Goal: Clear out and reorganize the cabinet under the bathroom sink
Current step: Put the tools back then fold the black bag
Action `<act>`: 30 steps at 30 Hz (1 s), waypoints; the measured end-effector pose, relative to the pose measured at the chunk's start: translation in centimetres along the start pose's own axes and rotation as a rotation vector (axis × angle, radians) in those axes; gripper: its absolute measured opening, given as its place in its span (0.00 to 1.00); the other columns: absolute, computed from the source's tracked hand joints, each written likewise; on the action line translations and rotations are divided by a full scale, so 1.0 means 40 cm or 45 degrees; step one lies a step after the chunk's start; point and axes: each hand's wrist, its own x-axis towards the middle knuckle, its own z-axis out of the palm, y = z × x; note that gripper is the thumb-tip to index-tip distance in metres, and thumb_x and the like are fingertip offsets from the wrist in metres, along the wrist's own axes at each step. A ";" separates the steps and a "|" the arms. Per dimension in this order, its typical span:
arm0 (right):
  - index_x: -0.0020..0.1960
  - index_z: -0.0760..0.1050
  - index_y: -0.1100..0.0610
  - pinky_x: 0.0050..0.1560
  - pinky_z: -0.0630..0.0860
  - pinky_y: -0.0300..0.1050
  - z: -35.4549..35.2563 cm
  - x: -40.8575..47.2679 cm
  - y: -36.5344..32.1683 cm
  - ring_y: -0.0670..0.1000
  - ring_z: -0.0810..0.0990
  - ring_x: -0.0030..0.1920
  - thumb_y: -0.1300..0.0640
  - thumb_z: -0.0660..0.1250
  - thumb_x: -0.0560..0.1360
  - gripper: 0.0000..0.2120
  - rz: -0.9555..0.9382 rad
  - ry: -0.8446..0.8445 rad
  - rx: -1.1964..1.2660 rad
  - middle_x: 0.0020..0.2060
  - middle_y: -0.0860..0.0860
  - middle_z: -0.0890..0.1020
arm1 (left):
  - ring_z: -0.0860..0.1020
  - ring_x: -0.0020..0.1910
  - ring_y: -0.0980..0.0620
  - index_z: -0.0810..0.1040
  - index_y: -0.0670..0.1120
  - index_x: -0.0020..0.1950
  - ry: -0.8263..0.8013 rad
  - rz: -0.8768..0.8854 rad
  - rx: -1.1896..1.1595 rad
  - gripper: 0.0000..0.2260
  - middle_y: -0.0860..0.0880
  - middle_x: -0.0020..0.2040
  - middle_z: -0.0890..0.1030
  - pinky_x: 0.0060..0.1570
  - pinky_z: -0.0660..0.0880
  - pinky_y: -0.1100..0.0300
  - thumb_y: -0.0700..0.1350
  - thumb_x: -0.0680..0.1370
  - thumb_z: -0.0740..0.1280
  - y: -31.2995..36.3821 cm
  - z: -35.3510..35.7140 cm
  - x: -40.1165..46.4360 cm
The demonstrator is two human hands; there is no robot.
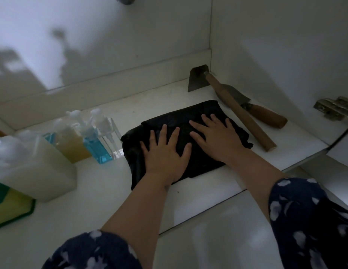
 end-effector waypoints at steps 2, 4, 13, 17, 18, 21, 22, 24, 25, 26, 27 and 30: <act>0.76 0.55 0.43 0.75 0.45 0.62 -0.025 -0.016 -0.003 0.52 0.49 0.78 0.42 0.45 0.81 0.24 -0.017 0.027 0.016 0.77 0.50 0.56 | 0.39 0.77 0.45 0.45 0.58 0.78 -0.038 0.010 0.012 0.28 0.51 0.79 0.43 0.72 0.39 0.39 0.63 0.80 0.46 0.005 -0.020 -0.003; 0.75 0.58 0.45 0.75 0.47 0.62 -0.054 -0.039 -0.015 0.51 0.50 0.77 0.43 0.47 0.81 0.23 -0.007 0.038 0.033 0.76 0.50 0.59 | 0.41 0.78 0.47 0.47 0.54 0.78 -0.009 0.065 0.029 0.27 0.49 0.79 0.46 0.73 0.39 0.41 0.61 0.81 0.46 0.012 -0.046 -0.017; 0.71 0.66 0.45 0.69 0.62 0.48 -0.199 -0.328 -0.040 0.50 0.66 0.71 0.48 0.57 0.80 0.20 0.191 -0.092 0.054 0.71 0.47 0.69 | 0.54 0.77 0.49 0.63 0.51 0.75 -0.188 0.299 -0.006 0.21 0.49 0.76 0.62 0.75 0.53 0.46 0.52 0.81 0.54 0.048 -0.129 -0.213; 0.71 0.66 0.44 0.60 0.70 0.47 -0.266 -0.395 -0.020 0.52 0.72 0.65 0.47 0.58 0.79 0.19 0.257 -0.171 -0.004 0.68 0.50 0.71 | 0.68 0.68 0.48 0.71 0.48 0.68 -0.231 0.293 0.010 0.18 0.48 0.67 0.72 0.65 0.65 0.51 0.51 0.80 0.54 0.120 -0.150 -0.275; 0.71 0.66 0.44 0.59 0.71 0.46 -0.276 -0.397 -0.017 0.52 0.73 0.64 0.47 0.58 0.79 0.20 0.269 -0.191 -0.013 0.68 0.50 0.72 | 0.72 0.63 0.48 0.73 0.48 0.66 -0.208 0.292 0.010 0.17 0.48 0.63 0.75 0.60 0.67 0.53 0.51 0.80 0.55 0.137 -0.156 -0.287; 0.70 0.66 0.46 0.60 0.74 0.48 -0.288 -0.400 -0.014 0.52 0.74 0.61 0.47 0.58 0.79 0.20 0.264 -0.261 -0.058 0.65 0.50 0.73 | 0.74 0.60 0.48 0.72 0.49 0.67 -0.175 0.266 -0.012 0.17 0.48 0.61 0.75 0.55 0.69 0.55 0.52 0.80 0.56 0.172 -0.174 -0.313; 0.70 0.66 0.46 0.61 0.73 0.50 -0.290 -0.402 -0.016 0.52 0.74 0.62 0.47 0.58 0.79 0.20 0.270 -0.286 -0.054 0.65 0.50 0.74 | 0.74 0.61 0.47 0.71 0.49 0.68 -0.183 0.245 -0.021 0.18 0.48 0.63 0.75 0.56 0.69 0.55 0.52 0.80 0.56 0.178 -0.184 -0.318; 0.69 0.68 0.45 0.63 0.71 0.50 -0.296 -0.407 -0.025 0.52 0.73 0.64 0.47 0.58 0.78 0.19 0.282 -0.367 -0.039 0.66 0.49 0.73 | 0.72 0.64 0.48 0.70 0.51 0.69 -0.254 0.169 -0.047 0.18 0.49 0.65 0.73 0.59 0.68 0.54 0.51 0.80 0.56 0.185 -0.208 -0.336; 0.69 0.68 0.44 0.65 0.70 0.49 -0.303 -0.412 -0.033 0.52 0.72 0.66 0.47 0.58 0.78 0.19 0.287 -0.433 -0.041 0.66 0.48 0.72 | 0.71 0.65 0.48 0.69 0.51 0.70 -0.306 0.132 -0.052 0.18 0.49 0.66 0.72 0.61 0.67 0.54 0.51 0.80 0.56 0.185 -0.224 -0.353; 0.69 0.68 0.44 0.67 0.68 0.49 -0.312 -0.420 -0.043 0.52 0.71 0.67 0.48 0.58 0.78 0.19 0.288 -0.500 -0.055 0.67 0.47 0.72 | 0.70 0.66 0.49 0.69 0.52 0.70 -0.358 0.103 -0.051 0.18 0.49 0.67 0.71 0.63 0.65 0.54 0.50 0.80 0.56 0.184 -0.241 -0.373; 0.68 0.68 0.44 0.67 0.68 0.49 -0.323 -0.427 -0.054 0.52 0.70 0.67 0.48 0.59 0.78 0.19 0.279 -0.557 -0.075 0.68 0.47 0.71 | 0.69 0.67 0.49 0.68 0.52 0.70 -0.400 0.081 -0.052 0.18 0.50 0.67 0.71 0.64 0.64 0.53 0.49 0.80 0.56 0.180 -0.259 -0.393; 0.68 0.70 0.46 0.66 0.70 0.49 -0.371 -0.452 -0.108 0.52 0.72 0.66 0.50 0.60 0.77 0.19 0.228 -0.684 -0.089 0.67 0.48 0.73 | 0.67 0.69 0.49 0.65 0.52 0.72 -0.477 0.020 -0.083 0.20 0.51 0.70 0.68 0.67 0.63 0.52 0.49 0.80 0.56 0.144 -0.324 -0.455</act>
